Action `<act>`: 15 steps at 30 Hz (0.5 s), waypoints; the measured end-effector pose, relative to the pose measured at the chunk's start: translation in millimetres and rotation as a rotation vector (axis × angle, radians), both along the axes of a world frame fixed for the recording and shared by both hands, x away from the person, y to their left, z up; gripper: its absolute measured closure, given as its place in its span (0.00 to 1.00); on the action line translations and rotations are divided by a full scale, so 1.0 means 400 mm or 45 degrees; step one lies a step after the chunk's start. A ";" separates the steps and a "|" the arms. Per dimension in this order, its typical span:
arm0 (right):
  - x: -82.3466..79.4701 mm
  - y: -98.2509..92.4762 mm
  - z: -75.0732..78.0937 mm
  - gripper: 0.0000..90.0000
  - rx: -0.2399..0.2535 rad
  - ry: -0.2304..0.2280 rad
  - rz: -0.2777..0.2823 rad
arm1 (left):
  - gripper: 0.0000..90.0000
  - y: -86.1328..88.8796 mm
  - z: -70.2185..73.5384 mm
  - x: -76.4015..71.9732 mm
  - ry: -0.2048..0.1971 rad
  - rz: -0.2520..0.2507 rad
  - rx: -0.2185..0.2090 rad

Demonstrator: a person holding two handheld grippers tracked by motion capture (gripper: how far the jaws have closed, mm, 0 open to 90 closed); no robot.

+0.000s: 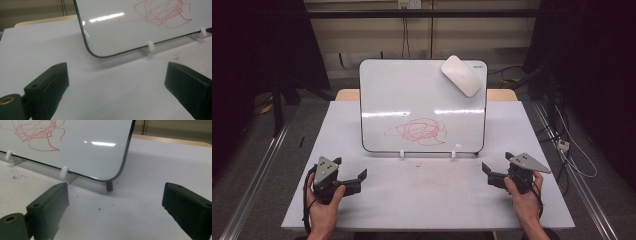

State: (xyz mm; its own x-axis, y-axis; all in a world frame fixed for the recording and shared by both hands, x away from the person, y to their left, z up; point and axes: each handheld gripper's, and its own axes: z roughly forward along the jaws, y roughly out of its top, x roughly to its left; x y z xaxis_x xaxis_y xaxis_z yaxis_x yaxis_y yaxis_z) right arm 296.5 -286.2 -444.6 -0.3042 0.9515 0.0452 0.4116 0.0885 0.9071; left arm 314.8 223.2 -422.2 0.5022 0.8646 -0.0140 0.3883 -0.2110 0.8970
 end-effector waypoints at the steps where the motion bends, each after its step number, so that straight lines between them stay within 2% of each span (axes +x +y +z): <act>1: 0.002 0.000 0.000 0.08 -0.002 -0.001 -0.002 | 0.06 0.000 -0.001 0.000 0.004 0.001 0.006; 5: 0.005 0.001 -0.002 0.08 0.009 -0.005 0.000 | 0.06 -0.002 -0.002 0.002 0.010 -0.006 0.005; 9: 0.009 0.005 -0.002 0.09 -0.021 -0.009 -0.024 | 0.06 -0.002 -0.001 -0.001 0.006 -0.014 0.015; 15: 0.010 0.011 0.002 0.07 -0.018 0.000 0.015 | 0.06 -0.001 -0.001 0.001 0.008 -0.011 0.008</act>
